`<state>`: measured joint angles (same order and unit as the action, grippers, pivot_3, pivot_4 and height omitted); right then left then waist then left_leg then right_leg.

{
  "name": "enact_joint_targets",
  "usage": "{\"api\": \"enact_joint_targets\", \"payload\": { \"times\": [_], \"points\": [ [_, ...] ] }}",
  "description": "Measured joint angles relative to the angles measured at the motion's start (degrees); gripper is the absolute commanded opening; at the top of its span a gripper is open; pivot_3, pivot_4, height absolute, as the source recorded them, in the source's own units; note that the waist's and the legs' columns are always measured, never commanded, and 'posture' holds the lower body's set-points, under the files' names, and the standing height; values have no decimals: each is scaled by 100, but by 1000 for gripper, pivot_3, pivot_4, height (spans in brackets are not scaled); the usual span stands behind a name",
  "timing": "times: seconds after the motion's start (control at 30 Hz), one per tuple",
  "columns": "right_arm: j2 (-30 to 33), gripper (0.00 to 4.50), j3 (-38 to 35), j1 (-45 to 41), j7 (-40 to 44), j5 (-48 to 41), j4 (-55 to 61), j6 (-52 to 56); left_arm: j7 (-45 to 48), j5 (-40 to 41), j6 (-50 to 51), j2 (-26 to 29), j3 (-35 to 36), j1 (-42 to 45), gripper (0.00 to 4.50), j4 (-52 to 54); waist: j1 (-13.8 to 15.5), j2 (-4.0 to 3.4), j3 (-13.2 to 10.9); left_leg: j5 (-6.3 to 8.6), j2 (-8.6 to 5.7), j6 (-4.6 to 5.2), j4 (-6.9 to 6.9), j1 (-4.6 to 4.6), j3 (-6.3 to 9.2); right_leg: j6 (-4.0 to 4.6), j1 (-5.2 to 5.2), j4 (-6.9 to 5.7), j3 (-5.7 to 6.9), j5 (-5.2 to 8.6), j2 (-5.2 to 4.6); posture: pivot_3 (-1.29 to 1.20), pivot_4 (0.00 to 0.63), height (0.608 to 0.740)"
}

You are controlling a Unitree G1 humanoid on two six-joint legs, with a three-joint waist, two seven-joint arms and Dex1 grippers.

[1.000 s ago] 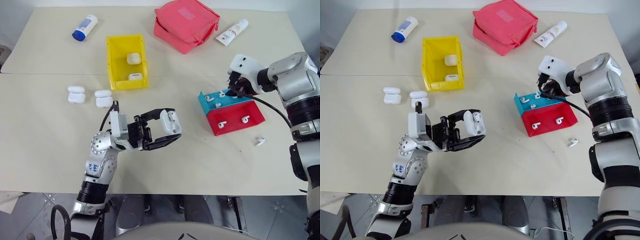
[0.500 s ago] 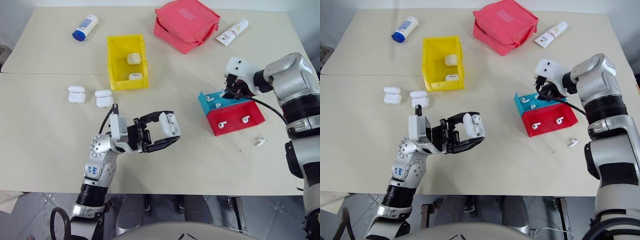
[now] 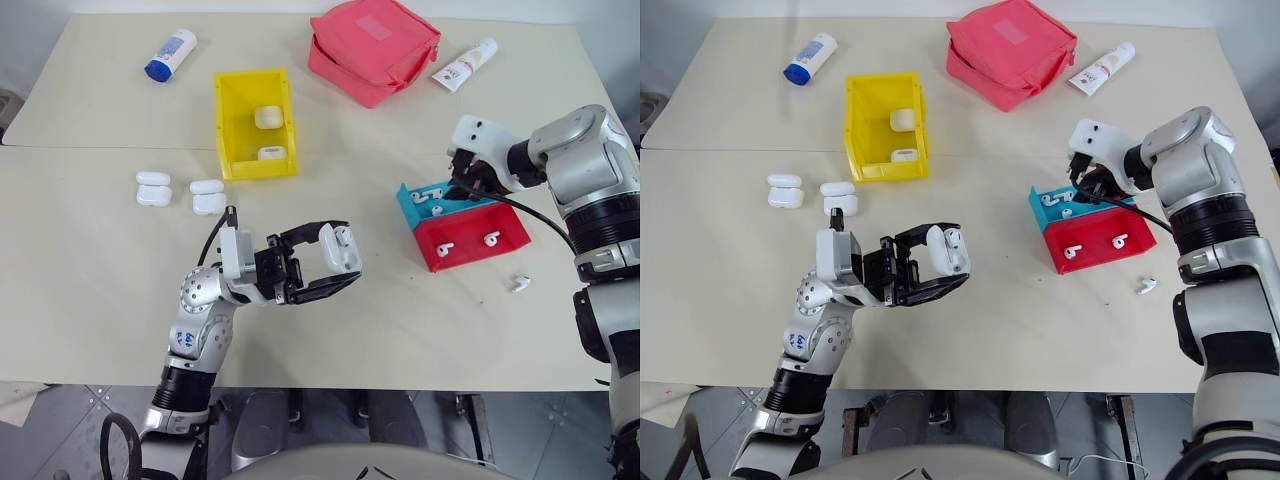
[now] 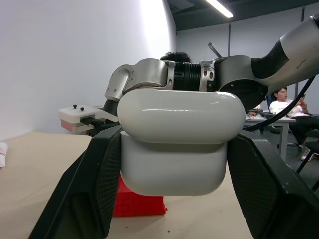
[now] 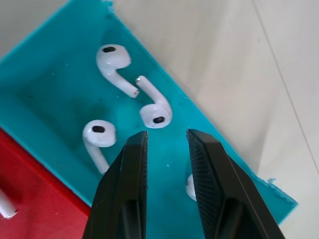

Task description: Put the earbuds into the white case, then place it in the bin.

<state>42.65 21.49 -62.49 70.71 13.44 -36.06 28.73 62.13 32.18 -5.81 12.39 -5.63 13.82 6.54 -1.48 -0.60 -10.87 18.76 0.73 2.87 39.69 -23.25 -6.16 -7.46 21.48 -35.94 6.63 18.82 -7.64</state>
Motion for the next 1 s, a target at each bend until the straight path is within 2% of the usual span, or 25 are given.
{"api": "enact_joint_targets", "payload": {
  "times": [0.37, 0.7, 1.0],
  "points": [
    [-155, 1285, -126, -143, -523, 15, -401, -16, -3, 0, 0, 3, 5, 77, 2808, -19, -1, 0, 0, 0, -1, 0, 0, 0, -1, 0, 0, 0, -1, 0, 0, 0, 150, 740],
    [173, 1285, -113, -380, -7, 143, -667, -743, -2, -2, -1, -22, 3, 109, 2808, -51, -6, 0, 0, 0, 1, 0, 0, 0, -3, 0, 1, 1, -2, 0, 1, 0, 150, 740],
    [277, 1285, -113, -299, 211, 225, -557, -682, -11, -21, -48, -37, 4, 117, 2808, -64, 4, 0, 0, 0, 0, 0, 0, 0, -2, 0, 0, 0, -1, 0, 0, 0, 150, 740]
  ]
}}
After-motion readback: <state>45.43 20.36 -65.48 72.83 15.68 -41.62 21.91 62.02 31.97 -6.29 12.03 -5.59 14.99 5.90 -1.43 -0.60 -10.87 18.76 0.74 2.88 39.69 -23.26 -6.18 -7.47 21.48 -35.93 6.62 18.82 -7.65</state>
